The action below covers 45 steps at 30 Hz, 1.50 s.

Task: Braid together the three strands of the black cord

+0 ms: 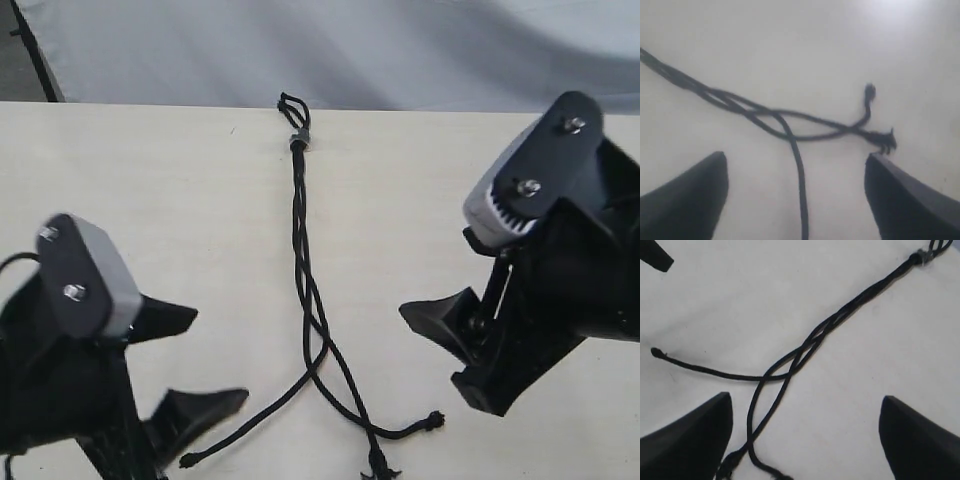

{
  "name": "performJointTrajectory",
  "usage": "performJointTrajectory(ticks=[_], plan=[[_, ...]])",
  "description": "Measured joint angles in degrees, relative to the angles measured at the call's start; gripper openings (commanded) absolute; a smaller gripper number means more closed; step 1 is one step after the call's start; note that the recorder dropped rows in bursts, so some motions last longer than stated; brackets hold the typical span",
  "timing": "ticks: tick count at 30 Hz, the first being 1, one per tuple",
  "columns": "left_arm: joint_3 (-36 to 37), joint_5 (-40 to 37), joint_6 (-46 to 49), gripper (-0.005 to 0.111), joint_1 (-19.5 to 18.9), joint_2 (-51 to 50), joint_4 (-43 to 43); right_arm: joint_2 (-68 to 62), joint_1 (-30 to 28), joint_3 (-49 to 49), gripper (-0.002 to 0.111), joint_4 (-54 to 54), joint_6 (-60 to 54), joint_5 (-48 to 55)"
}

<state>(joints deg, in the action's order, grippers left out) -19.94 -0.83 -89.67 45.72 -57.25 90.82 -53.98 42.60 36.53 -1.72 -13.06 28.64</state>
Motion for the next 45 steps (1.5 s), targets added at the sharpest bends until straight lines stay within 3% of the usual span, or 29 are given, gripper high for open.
performJointTrajectory(ticks=[4, 5, 10, 15, 18, 24, 31, 38, 45], plan=[[0.0, -4.89, 0.0, 0.007, 0.0, 9.78, 0.13, 3.8, 0.0, -1.21, 0.075, -0.1, 0.0, -3.86], [0.03, -6.46, 0.0, 0.001, 0.0, 12.22, 0.13, 4.58, 0.0, -1.9, 0.075, -0.1, 0.0, -5.49], [0.03, -11.78, 0.0, 0.002, 0.0, 22.05, 0.13, 7.22, 0.0, -4.53, 0.075, -0.32, 0.03, -10.33], [0.03, -12.43, 0.0, 0.002, 0.0, 29.04, 0.13, 7.99, 0.0, -5.4, 0.073, -0.43, 0.03, -11.5], [0.03, -12.43, 0.0, 0.002, 0.0, 31.59, 0.13, 7.99, 0.0, -5.4, 0.055, -0.54, 0.13, -12.1], [0.03, -12.43, 0.0, 0.002, 0.0, 33.8, 0.13, 7.99, 0.0, -5.4, 0.0, -0.54, 0.13, -13.15], [0.03, -12.43, 0.0, 0.002, 0.0, 33.8, 0.13, 10.43, 0.0, -7.73, 0.0, -1.84, 1.06, -15.66], [0.03, -12.43, 0.0, 0.002, 0.0, 33.8, 0.13, 21.0, 0.0, -23.4, 0.0, -2.53, 4.93, -33.47], [0.03, -12.43, 0.0, 0.002, 0.0, 33.8, 0.13, 29.52, 0.0, -33.13, 0.0, -2.94, 5.69, -37.62]])
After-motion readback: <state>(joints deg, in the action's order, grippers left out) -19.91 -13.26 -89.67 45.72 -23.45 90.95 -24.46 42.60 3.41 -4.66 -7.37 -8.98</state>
